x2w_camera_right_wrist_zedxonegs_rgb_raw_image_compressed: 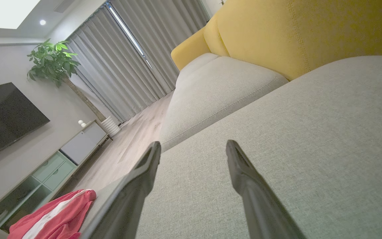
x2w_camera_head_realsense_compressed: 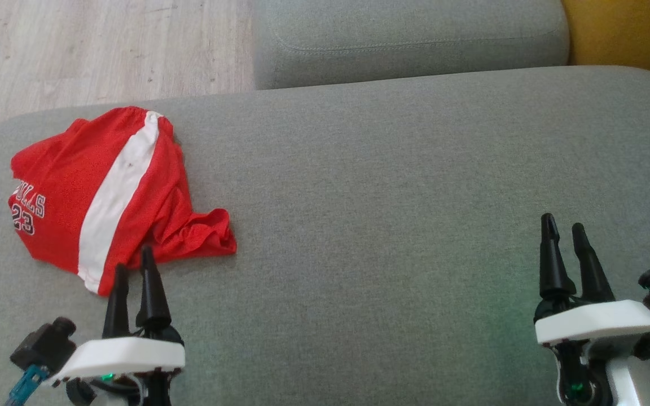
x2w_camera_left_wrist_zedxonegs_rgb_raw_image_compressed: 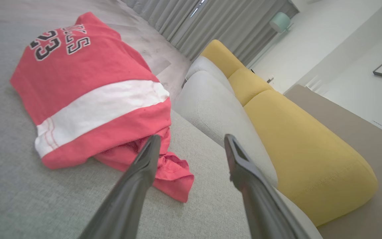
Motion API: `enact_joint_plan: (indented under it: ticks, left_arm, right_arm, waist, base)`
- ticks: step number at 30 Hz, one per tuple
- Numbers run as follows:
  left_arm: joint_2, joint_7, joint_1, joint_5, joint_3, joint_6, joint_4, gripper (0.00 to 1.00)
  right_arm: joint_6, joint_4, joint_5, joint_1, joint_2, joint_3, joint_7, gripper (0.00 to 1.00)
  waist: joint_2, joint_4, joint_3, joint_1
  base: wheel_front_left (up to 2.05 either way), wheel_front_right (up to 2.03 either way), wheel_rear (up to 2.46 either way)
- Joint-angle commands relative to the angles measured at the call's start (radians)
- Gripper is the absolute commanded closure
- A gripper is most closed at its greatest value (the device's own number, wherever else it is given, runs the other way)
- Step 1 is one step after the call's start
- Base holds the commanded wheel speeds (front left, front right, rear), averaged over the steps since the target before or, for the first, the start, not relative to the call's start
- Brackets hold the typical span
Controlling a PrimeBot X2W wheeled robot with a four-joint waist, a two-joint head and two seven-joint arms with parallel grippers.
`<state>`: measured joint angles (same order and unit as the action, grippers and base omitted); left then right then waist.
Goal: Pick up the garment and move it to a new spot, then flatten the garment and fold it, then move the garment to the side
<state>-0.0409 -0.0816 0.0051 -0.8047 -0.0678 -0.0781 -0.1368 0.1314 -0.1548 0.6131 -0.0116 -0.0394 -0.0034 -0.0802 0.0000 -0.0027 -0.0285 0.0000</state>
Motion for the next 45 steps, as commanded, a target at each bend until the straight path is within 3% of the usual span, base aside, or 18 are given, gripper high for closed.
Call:
enact_joint_plan:
  ticks: [1, 18, 30, 45]
  left_arm:
    - [-0.006, -0.014, -0.036, 0.046, 0.008, 0.007, 0.051, 0.00]
    - [-0.020, -0.064, -0.044, 0.318, -0.068, 0.024, 0.068, 0.00]
    - [-0.040, -0.100, -0.053, 0.475, -0.113, 0.067, 0.086, 0.00]
    - [-0.081, -0.144, -0.067, 0.675, -0.198, 0.151, 0.103, 0.00]
  right_arm:
    - [0.000, 0.046, -0.047, -0.053, -0.007, 0.021, -0.016, 0.00]
    - [-0.001, 0.079, -0.297, -0.060, -0.008, 0.056, -0.066, 0.00]
    - [-0.001, 0.100, -0.474, -0.066, -0.009, 0.076, -0.102, 0.00]
    - [-0.001, 0.113, -0.643, -0.071, -0.010, 0.108, -0.146, 0.00]
  waist:
    - [0.0000, -0.001, -0.002, 0.0000]
    - [0.0000, -0.011, -0.013, 0.0000]
    - [0.0000, -0.009, -0.021, 0.0000]
    - [0.0000, -0.012, -0.023, 0.0000]
  base:
    - [0.00, 0.00, 0.00]
    - [0.00, 0.00, 0.00]
    - [0.00, 0.00, 0.00]
    - [0.00, 0.00, 0.00]
